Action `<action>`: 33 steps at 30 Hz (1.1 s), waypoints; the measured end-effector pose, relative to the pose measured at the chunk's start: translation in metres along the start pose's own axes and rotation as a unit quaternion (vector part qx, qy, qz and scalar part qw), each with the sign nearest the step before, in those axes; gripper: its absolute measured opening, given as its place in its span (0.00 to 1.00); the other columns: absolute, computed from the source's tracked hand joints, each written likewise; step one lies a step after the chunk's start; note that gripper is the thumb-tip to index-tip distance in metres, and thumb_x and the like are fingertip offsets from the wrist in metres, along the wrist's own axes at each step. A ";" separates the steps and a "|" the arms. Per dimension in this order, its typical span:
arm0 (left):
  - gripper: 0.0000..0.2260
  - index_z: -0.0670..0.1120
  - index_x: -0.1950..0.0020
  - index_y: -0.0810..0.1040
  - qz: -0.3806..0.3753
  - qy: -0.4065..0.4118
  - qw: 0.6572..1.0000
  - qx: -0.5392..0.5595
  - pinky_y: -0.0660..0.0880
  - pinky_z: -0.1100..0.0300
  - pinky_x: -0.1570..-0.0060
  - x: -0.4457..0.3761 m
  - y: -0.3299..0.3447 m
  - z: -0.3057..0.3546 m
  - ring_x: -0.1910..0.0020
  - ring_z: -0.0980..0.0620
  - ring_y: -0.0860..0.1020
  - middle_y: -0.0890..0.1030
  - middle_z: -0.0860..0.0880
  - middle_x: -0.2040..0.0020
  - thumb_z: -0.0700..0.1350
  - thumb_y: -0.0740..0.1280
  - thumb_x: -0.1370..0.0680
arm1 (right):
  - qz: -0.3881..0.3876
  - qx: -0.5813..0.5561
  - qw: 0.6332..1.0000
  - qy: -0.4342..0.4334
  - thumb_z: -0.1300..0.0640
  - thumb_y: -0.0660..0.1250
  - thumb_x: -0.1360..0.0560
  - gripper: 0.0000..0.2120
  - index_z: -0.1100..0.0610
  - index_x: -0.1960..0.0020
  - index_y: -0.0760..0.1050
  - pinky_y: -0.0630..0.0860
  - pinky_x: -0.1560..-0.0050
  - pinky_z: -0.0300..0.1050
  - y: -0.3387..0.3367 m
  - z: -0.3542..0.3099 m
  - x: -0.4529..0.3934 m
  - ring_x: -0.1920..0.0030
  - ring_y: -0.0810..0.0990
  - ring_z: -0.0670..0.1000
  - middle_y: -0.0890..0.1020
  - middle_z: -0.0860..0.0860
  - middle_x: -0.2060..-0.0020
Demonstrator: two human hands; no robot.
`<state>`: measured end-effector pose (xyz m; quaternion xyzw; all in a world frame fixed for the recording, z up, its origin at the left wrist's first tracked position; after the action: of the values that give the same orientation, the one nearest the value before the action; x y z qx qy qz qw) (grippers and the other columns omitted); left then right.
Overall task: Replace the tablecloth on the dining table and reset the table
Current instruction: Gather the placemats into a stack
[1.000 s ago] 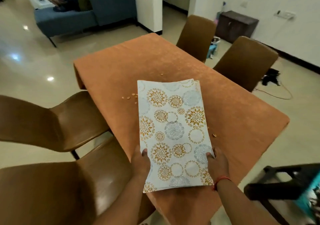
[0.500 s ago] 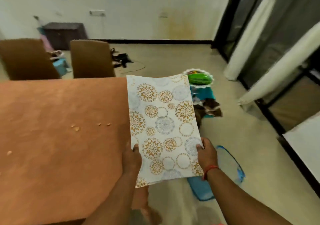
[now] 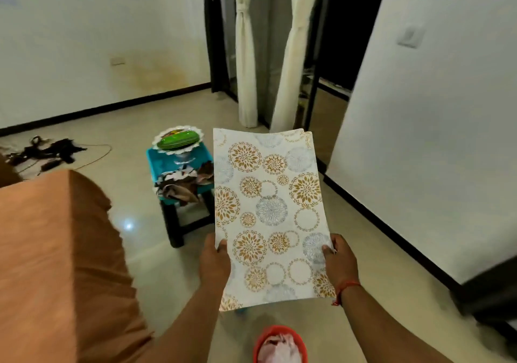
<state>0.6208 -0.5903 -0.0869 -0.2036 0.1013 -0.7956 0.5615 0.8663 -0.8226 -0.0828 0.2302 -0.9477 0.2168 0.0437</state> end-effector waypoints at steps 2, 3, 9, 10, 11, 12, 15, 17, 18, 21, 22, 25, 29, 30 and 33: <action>0.06 0.50 0.42 0.74 -0.023 0.014 1.000 0.001 0.74 0.53 0.47 0.026 0.051 0.023 0.48 0.46 0.79 0.80 0.52 0.49 0.44 0.60 0.16 | 0.024 -0.012 0.999 0.019 0.63 0.62 0.20 0.08 0.53 0.46 0.76 0.74 0.60 0.40 -0.056 0.021 -0.009 0.53 0.82 0.51 0.83 0.50 0.52; 0.04 0.51 0.43 0.72 -0.036 0.019 0.999 -0.007 0.72 0.55 0.49 0.038 0.074 0.033 0.50 0.48 0.77 0.79 0.53 0.51 0.44 0.60 0.16 | 0.035 -0.019 0.999 0.030 0.63 0.62 0.19 0.08 0.53 0.46 0.76 0.74 0.61 0.40 -0.081 0.030 -0.010 0.54 0.82 0.51 0.83 0.50 0.52; 0.06 0.48 0.42 0.74 -0.107 0.039 0.993 -0.034 0.73 0.53 0.48 0.070 0.187 0.075 0.49 0.44 0.78 0.80 0.48 0.50 0.43 0.59 0.16 | 0.094 -0.049 0.991 0.080 0.63 0.62 0.19 0.08 0.52 0.46 0.75 0.74 0.61 0.40 -0.186 0.078 -0.022 0.54 0.82 0.48 0.83 0.49 0.52; 0.05 0.47 0.42 0.74 -0.113 0.045 0.992 -0.039 0.74 0.53 0.48 0.073 0.204 0.082 0.50 0.44 0.78 0.80 0.48 0.50 0.43 0.60 0.16 | 0.104 -0.053 0.990 0.086 0.63 0.62 0.19 0.08 0.52 0.46 0.75 0.74 0.61 0.40 -0.199 0.085 -0.027 0.54 0.81 0.47 0.83 0.49 0.51; 0.05 0.47 0.44 0.74 -0.121 0.051 0.991 -0.041 0.73 0.54 0.50 0.073 0.221 0.088 0.51 0.45 0.78 0.79 0.48 0.51 0.43 0.60 0.16 | 0.112 -0.056 0.988 0.092 0.63 0.62 0.19 0.08 0.52 0.46 0.75 0.74 0.61 0.40 -0.210 0.091 -0.032 0.53 0.81 0.47 0.82 0.48 0.51; 0.04 0.48 0.45 0.73 -0.131 0.054 0.989 -0.042 0.71 0.55 0.51 0.073 0.237 0.094 0.52 0.46 0.77 0.79 0.49 0.52 0.42 0.60 0.16 | 0.120 -0.057 0.986 0.098 0.63 0.62 0.19 0.08 0.52 0.46 0.75 0.74 0.60 0.40 -0.219 0.097 -0.039 0.53 0.81 0.47 0.82 0.48 0.51; 0.04 0.49 0.47 0.73 -0.137 0.056 0.988 -0.035 0.68 0.58 0.51 0.061 0.280 0.104 0.52 0.47 0.76 0.78 0.50 0.53 0.41 0.60 0.16 | 0.131 -0.060 0.983 0.110 0.63 0.62 0.19 0.08 0.51 0.45 0.75 0.74 0.58 0.40 -0.236 0.108 -0.065 0.51 0.81 0.47 0.82 0.47 0.51; 0.04 0.48 0.46 0.74 -0.144 0.050 0.988 -0.033 0.69 0.58 0.51 0.047 0.307 0.105 0.51 0.46 0.77 0.79 0.49 0.52 0.42 0.60 0.17 | 0.129 -0.053 0.984 0.114 0.63 0.62 0.19 0.09 0.51 0.45 0.75 0.75 0.57 0.42 -0.243 0.112 -0.090 0.50 0.81 0.48 0.82 0.46 0.51; 0.04 0.47 0.46 0.75 -0.145 0.044 0.988 -0.024 0.69 0.58 0.51 0.036 0.322 0.107 0.51 0.45 0.77 0.80 0.48 0.52 0.42 0.61 0.17 | 0.127 -0.047 0.984 0.112 0.63 0.62 0.19 0.09 0.50 0.46 0.75 0.75 0.56 0.43 -0.247 0.112 -0.109 0.50 0.81 0.48 0.82 0.46 0.50; 0.05 0.45 0.43 0.75 -0.152 0.034 0.988 -0.005 0.71 0.57 0.48 -0.004 0.365 0.118 0.49 0.45 0.78 0.81 0.47 0.49 0.43 0.61 0.17 | 0.122 -0.037 0.986 0.111 0.63 0.62 0.19 0.10 0.49 0.46 0.75 0.78 0.49 0.48 -0.254 0.099 -0.171 0.50 0.81 0.49 0.82 0.47 0.50; 0.05 0.45 0.43 0.75 -0.150 0.033 0.988 0.008 0.71 0.57 0.48 -0.024 0.378 0.128 0.49 0.45 0.79 0.81 0.47 0.49 0.42 0.61 0.17 | 0.116 -0.031 0.987 0.105 0.63 0.62 0.19 0.10 0.49 0.45 0.75 0.78 0.47 0.49 -0.251 0.091 -0.200 0.50 0.81 0.49 0.82 0.47 0.49; 0.05 0.45 0.47 0.76 -0.132 0.020 0.990 0.046 0.69 0.61 0.51 -0.092 0.407 0.160 0.53 0.49 0.79 0.81 0.52 0.54 0.41 0.61 0.17 | 0.096 -0.013 0.991 0.094 0.63 0.62 0.19 0.10 0.50 0.44 0.76 0.79 0.47 0.50 -0.234 0.064 -0.290 0.49 0.82 0.50 0.83 0.48 0.49; 0.05 0.46 0.48 0.76 -0.095 0.025 0.994 0.048 0.71 0.61 0.54 -0.173 0.413 0.205 0.54 0.52 0.78 0.80 0.55 0.56 0.41 0.61 0.17 | 0.075 -0.013 0.995 0.060 0.64 0.61 0.18 0.09 0.53 0.44 0.76 0.75 0.57 0.40 -0.198 0.010 -0.383 0.51 0.81 0.50 0.82 0.48 0.50; 0.05 0.46 0.48 0.75 -0.079 0.027 0.995 0.047 0.71 0.61 0.56 -0.201 0.411 0.216 0.55 0.53 0.78 0.79 0.56 0.56 0.41 0.60 0.17 | 0.064 -0.013 0.997 0.050 0.64 0.61 0.18 0.09 0.53 0.44 0.76 0.74 0.58 0.39 -0.183 -0.007 -0.412 0.51 0.81 0.50 0.81 0.49 0.50; 0.05 0.48 0.49 0.74 -0.035 0.016 0.999 0.033 0.72 0.60 0.55 -0.268 0.397 0.237 0.56 0.51 0.77 0.78 0.57 0.57 0.40 0.60 0.17 | 0.021 -0.017 0.999 0.039 0.64 0.61 0.19 0.10 0.53 0.42 0.76 0.73 0.58 0.37 -0.134 -0.043 -0.477 0.49 0.81 0.50 0.81 0.49 0.49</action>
<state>1.1400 -0.4623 -0.0855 -0.1754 0.0765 -0.8207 0.5383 1.3517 -0.7122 -0.0792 0.2011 -0.9534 0.2101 0.0799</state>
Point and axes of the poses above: each hand's wrist, its own x-axis away from the middle knuckle, its own y-axis out of the palm, z = x × y, the point moved 8 cm from there along -x, towards the middle knuckle
